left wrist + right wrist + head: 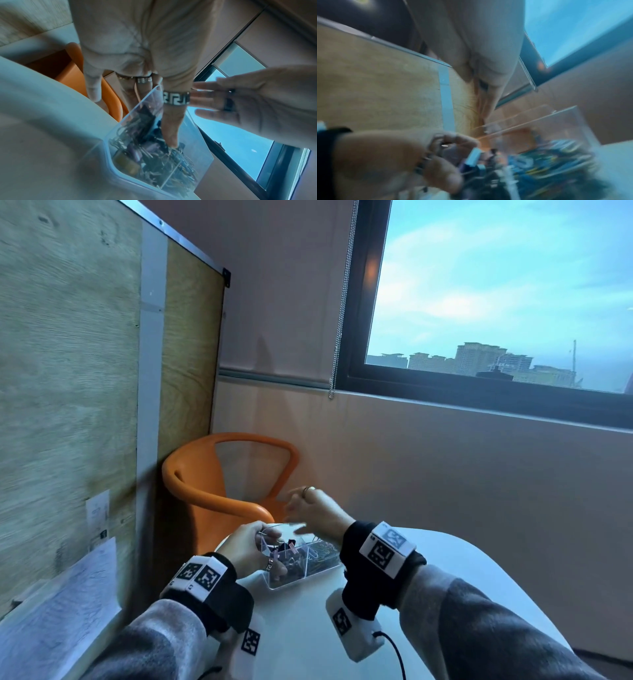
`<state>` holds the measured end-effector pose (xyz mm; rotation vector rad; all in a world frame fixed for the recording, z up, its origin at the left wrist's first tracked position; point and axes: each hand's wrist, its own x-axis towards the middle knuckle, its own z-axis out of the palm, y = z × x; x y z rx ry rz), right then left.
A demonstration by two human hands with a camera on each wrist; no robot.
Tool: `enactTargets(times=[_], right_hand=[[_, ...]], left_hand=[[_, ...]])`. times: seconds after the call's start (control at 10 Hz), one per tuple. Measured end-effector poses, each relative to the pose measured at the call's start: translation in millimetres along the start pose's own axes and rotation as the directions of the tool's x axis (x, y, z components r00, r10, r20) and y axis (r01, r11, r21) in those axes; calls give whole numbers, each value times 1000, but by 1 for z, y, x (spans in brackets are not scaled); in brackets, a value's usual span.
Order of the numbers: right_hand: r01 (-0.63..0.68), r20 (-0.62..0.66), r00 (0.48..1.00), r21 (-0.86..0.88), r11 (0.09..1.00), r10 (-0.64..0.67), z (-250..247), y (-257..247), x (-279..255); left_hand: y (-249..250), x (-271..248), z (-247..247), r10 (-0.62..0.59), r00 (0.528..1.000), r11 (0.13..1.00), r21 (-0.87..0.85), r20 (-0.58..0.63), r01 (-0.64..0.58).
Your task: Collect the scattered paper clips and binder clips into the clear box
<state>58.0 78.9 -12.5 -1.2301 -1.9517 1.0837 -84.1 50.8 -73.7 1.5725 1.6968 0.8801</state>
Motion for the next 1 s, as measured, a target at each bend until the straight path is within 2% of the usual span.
enactTargets(times=[0.1, 0.2, 0.3, 0.4, 0.5, 0.6, 0.7, 0.8, 0.9, 1.0], right_hand=[[77, -225, 969, -107, 991, -100, -20, 18, -5], [-95, -163, 982, 35, 995, 100, -42, 41, -17], [-319, 70, 948, 226, 920, 311, -56, 52, -38], [-326, 93, 945, 272, 905, 312, -67, 59, -55], [-327, 11, 942, 256, 910, 336, -78, 68, -65], [-350, -80, 923, 225, 909, 375, -88, 80, -70], [-365, -117, 908, 248, 897, 402, -98, 86, -79], [-386, -107, 898, 273, 881, 426, -108, 91, -91], [-353, -156, 901, 277, 894, 404, -114, 93, -107], [-252, -257, 913, 258, 933, 317, -115, 94, -129]], left_hand=[[-1, -1, 1, -36, 999, 999, 3, 18, 36], [-1, -3, 2, -54, 998, 996, 64, -6, 55], [4, -5, 6, -64, 997, 996, 61, 51, 61], [15, -13, 17, -98, 989, 995, -1, 114, 99], [29, -19, 36, -107, 983, 992, -50, 147, 115], [46, -21, 54, -114, 985, 986, -107, 127, 128], [57, -19, 67, -128, 985, 968, -201, 113, 149], [68, -25, 75, -122, 980, 964, -214, 160, 155], [69, -31, 76, -111, 981, 984, -120, 157, 130], [74, -52, 73, -47, 998, 999, -9, 37, 47]])
